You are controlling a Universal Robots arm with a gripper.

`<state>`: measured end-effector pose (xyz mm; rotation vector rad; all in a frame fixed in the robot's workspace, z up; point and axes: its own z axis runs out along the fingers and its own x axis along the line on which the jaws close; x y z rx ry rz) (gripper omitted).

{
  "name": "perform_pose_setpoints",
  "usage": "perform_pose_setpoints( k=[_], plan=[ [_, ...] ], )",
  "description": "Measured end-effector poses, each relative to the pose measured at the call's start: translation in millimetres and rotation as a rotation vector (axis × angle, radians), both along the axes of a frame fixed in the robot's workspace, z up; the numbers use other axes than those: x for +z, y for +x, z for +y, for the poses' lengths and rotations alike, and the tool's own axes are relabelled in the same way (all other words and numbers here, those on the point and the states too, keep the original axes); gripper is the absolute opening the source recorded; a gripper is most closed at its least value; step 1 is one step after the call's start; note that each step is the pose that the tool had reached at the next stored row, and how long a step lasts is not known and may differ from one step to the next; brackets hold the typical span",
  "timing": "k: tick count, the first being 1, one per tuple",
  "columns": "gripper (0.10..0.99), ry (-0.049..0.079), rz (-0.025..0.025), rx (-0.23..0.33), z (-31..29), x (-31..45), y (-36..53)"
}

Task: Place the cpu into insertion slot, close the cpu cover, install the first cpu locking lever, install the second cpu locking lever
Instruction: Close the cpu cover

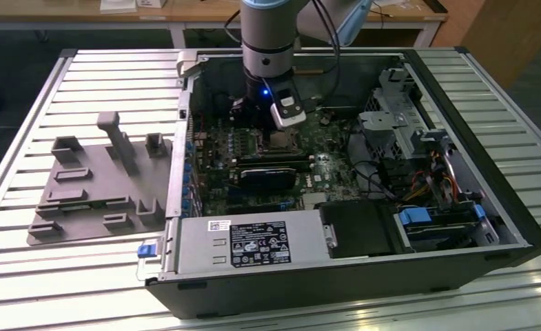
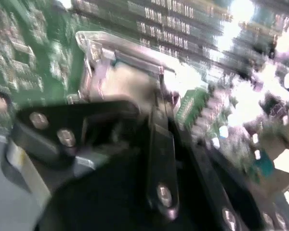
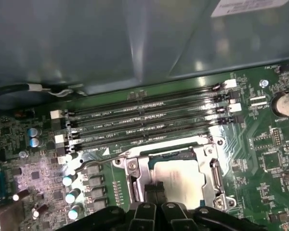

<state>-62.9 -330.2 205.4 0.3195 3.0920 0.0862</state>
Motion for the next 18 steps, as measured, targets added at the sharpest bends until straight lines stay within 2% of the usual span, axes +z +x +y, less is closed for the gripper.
perform_pose_setpoints(
  k=[6, 16, 18],
  plan=[
    [0.106, 0.0, 0.0002, 0.0, -0.1, 9.0, -0.1],
    [0.106, 0.0, 0.0001, 0.016, -0.1, 9.0, -0.1],
    [0.106, 0.0, 0.0001, 0.003, -0.2, 8.6, 0.0]
  ],
)
